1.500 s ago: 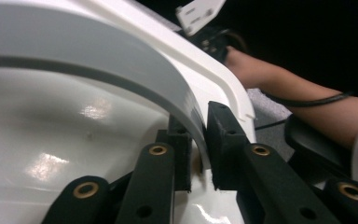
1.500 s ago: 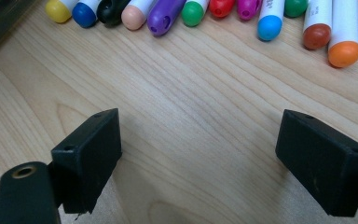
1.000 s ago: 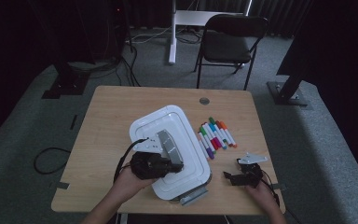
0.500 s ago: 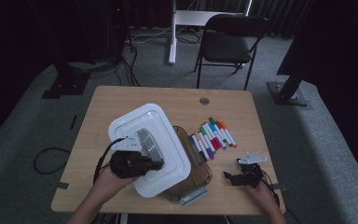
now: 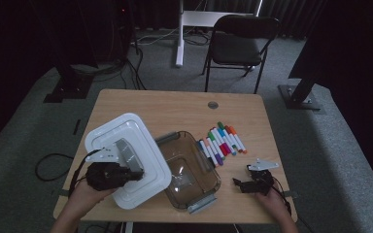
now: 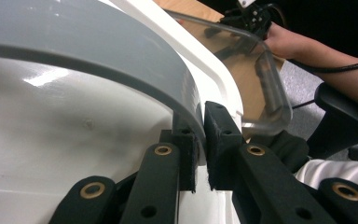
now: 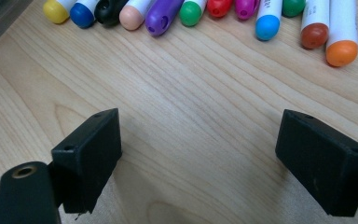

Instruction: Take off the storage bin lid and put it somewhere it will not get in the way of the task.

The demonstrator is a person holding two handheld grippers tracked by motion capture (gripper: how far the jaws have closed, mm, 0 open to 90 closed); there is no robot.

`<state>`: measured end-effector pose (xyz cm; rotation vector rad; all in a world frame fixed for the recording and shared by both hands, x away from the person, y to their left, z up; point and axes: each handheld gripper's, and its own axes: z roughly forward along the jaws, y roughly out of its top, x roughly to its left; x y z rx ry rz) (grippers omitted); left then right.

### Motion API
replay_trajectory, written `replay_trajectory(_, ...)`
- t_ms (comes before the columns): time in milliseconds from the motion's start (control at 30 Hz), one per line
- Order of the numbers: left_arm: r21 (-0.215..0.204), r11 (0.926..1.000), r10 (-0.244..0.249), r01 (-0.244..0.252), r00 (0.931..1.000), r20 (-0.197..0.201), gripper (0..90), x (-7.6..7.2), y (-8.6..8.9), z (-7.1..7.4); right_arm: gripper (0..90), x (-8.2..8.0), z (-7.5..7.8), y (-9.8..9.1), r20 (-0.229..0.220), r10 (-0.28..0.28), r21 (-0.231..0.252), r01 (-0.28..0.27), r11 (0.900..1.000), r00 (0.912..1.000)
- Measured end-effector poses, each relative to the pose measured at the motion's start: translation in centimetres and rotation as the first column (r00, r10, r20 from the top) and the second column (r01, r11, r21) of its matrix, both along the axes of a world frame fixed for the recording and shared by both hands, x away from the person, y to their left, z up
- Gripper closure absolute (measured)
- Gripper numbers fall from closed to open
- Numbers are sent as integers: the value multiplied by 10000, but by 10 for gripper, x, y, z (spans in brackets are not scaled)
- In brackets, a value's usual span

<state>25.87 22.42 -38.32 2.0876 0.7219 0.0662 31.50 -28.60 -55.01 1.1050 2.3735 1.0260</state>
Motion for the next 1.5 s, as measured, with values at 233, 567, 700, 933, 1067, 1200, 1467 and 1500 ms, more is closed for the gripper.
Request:
replay_trajectory(233,-145,9996,222,-227,9993,-310,841,2,26,-17,138,0,0,0,4,2,1,-2,10000,10000)
replay_trajectory(567,-71,10000,-14,7,9952,-975,841,14,33,-57,138,0,0,0,10,2,-5,-2,10000,10000)
replay_trajectory(700,-82,9999,-116,108,9941,-1081,834,25,29,-78,138,0,0,0,10,-3,-5,3,10000,10000)
replay_trajectory(933,-219,9996,-182,163,9955,-926,794,41,30,-108,138,0,0,0,14,-21,-1,21,10000,10000)
replay_trajectory(1067,97,9995,294,-286,9953,-926,770,52,29,-125,138,0,0,0,9,-38,0,38,10000,10000)
replay_trajectory(1200,309,9991,316,-284,9939,-1057,678,60,27,-143,138,0,0,0,18,-79,-5,79,10000,10000)
replay_trajectory(1467,20,9982,601,-602,9951,-782,477,59,34,-151,138,0,0,0,8,-83,-1,83,10000,10000)
replay_trajectory(1500,-6,9975,709,-712,9945,-771,477,58,35,-150,138,0,0,0,8,-84,-1,84,10000,10000)
